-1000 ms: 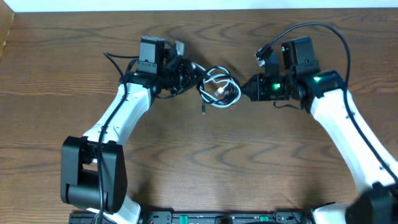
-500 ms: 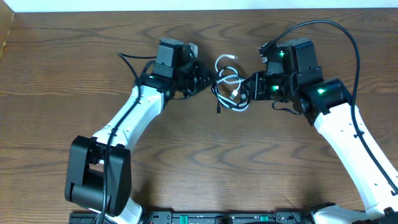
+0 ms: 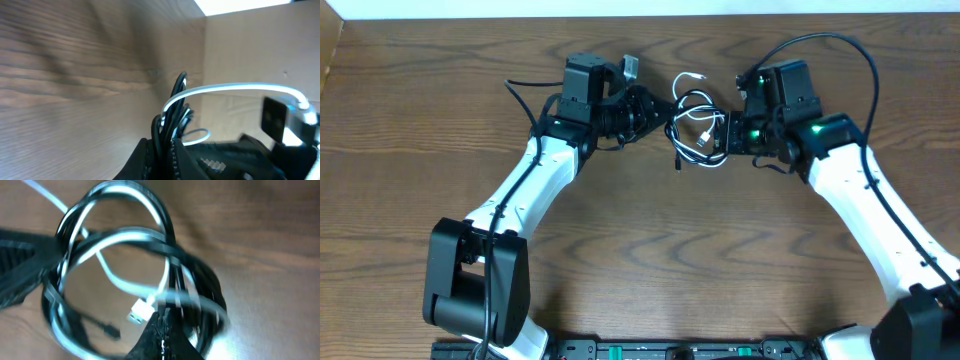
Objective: Untangle cables
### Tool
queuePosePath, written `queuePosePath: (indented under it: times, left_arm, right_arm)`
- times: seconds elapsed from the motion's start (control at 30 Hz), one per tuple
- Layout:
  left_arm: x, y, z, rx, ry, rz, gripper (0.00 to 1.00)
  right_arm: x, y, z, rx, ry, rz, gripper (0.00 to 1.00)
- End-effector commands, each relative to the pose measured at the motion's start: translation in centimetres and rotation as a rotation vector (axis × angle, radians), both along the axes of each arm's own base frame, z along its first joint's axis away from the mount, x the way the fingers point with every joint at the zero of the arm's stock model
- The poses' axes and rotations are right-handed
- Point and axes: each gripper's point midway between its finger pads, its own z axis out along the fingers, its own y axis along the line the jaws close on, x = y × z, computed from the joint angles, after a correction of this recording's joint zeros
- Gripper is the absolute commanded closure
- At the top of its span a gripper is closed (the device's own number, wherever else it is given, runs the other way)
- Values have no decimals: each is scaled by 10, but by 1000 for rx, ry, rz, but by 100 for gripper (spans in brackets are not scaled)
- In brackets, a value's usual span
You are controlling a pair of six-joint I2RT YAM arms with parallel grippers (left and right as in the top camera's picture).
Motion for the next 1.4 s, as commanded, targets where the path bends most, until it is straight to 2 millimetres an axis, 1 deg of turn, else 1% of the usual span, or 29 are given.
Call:
queuePosePath:
  times: [0.0, 0.1, 0.23, 0.3, 0.37, 0.5, 0.57, 0.67, 0.77, 0.8, 0.83, 0.9, 0.93, 1.0, 1.03, 1.1, 1.13, 1.17, 1.2, 1.23, 1.3, 1.37]
  left_arm:
    - [-9, -10, 14, -83, 23, -65, 93]
    - [-13, -13, 21, -118, 22, -97, 93]
    - [-17, -17, 29, -170, 64, -112, 93]
    - [-16, -19, 38, -207, 68, -117, 92]
    - [-13, -22, 51, -253, 62, -118, 92]
    - [-6, -25, 85, -348, 0, -120, 92]
    - [-4, -26, 96, -374, -34, -123, 93]
    - [-2, -22, 98, -375, -53, -117, 92]
    - [1, -18, 95, -354, -92, -118, 93]
    - [1, -17, 93, -343, -107, -120, 93]
    - [3, -15, 89, -325, -114, -116, 93]
    - [5, -13, 74, -272, -115, -99, 92]
    - [6, -10, 62, -227, -113, -86, 93]
    - [7, -2, 29, -98, -92, -42, 93]
    - [9, 16, -9, 75, -55, 28, 93]
    - [10, 47, -49, 298, 4, 133, 92]
    - [9, 66, -67, 425, 27, 188, 93]
    - [9, 78, -77, 508, 36, 223, 93]
    - [10, 87, -84, 567, 38, 249, 92]
    - [12, 89, -87, 591, 34, 262, 90]
    - [18, 84, -90, 593, 11, 266, 85]
    - [25, 78, -95, 595, -14, 270, 83]
  right_arm:
    - [15, 4, -13, -6, -2, -18, 99]
    - [28, 13, -30, 17, 11, -42, 99]
    - [39, 31, -54, 51, 36, -47, 99]
    - [44, 36, -64, 60, 47, -59, 99]
    - [47, 39, -68, 83, 57, -77, 99]
    - [51, 43, -60, 139, 46, -56, 99]
    - [50, 44, -52, 182, 48, -36, 98]
    - [49, 37, -38, 235, 54, -18, 88]
    - [46, 14, -25, 231, 53, -41, 78]
    - [44, 5, -21, 220, 51, -47, 76]
    - [42, -4, -19, 208, 52, -57, 73]
    - [38, -24, -15, 172, 50, -78, 63]
    - [35, -35, -14, 146, 55, -95, 59]
    - [30, -54, -16, 102, 71, -126, 54]
    - [26, -65, -20, 74, 86, -127, 53]
    - [19, -73, -25, 51, 111, -118, 53]
    - [15, -77, -28, 38, 128, -119, 53]
    - [12, -80, -31, 24, 143, -124, 53]
    - [9, -84, -34, 10, 158, -132, 53]
    - [7, -85, -35, 1, 162, -123, 53]
    - [6, -85, -36, -7, 159, -108, 53]
    - [6, -84, -36, -8, 159, -104, 53]
